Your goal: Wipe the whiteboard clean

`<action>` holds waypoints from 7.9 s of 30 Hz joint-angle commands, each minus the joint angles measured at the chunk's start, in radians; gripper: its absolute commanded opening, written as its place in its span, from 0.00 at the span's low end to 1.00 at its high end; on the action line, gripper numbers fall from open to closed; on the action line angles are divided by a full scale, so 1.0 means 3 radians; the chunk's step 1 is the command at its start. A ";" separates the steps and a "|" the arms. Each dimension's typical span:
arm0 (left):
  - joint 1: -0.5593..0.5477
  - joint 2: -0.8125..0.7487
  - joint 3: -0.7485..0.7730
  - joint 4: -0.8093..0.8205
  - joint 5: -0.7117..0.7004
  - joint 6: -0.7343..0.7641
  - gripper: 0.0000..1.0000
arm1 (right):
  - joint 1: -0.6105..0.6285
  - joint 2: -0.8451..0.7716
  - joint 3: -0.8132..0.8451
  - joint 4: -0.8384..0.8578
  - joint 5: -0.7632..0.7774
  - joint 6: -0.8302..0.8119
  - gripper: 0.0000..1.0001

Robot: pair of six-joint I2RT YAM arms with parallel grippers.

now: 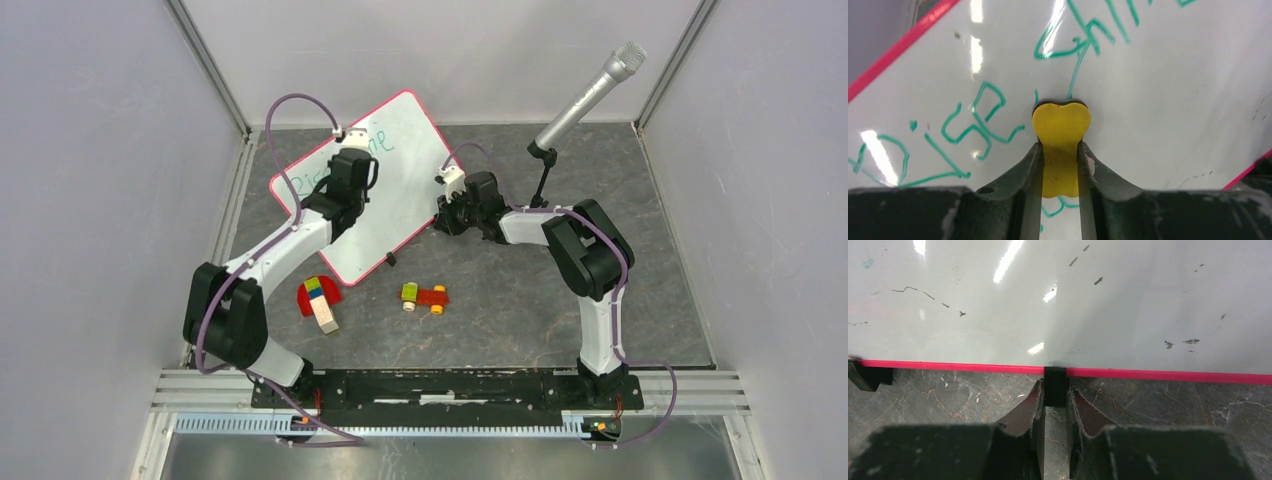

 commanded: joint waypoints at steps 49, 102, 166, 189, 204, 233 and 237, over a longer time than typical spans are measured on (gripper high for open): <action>-0.0633 0.0097 -0.0678 0.0005 -0.0857 -0.0403 0.21 | -0.0042 0.0134 0.0067 -0.0139 -0.0168 0.0096 0.00; -0.0148 -0.0954 -0.1355 -0.0312 -0.0915 -0.0947 0.20 | -0.0054 0.0077 0.0019 -0.0089 -0.0202 0.0108 0.00; 0.0035 0.1038 0.1225 -0.0058 -0.0131 0.0130 0.20 | -0.0058 0.0134 0.0022 -0.0083 -0.0195 0.0136 0.00; 0.0396 0.0387 0.0665 0.0055 -0.0280 0.0269 0.20 | -0.0059 0.0114 0.0033 -0.0120 -0.0193 0.0111 0.00; -0.0102 0.0447 0.0050 0.0284 -0.0436 0.0003 0.20 | -0.0059 0.0086 0.0003 -0.0105 -0.0200 0.0118 0.00; 0.0210 -0.0025 -0.0244 0.0227 -0.0475 -0.0039 0.21 | -0.0060 0.0100 0.0019 -0.0093 -0.0209 0.0129 0.00; 0.0178 0.0021 -0.0360 0.0306 -0.0462 -0.0132 0.21 | -0.0059 0.0107 0.0023 -0.0083 -0.0232 0.0135 0.00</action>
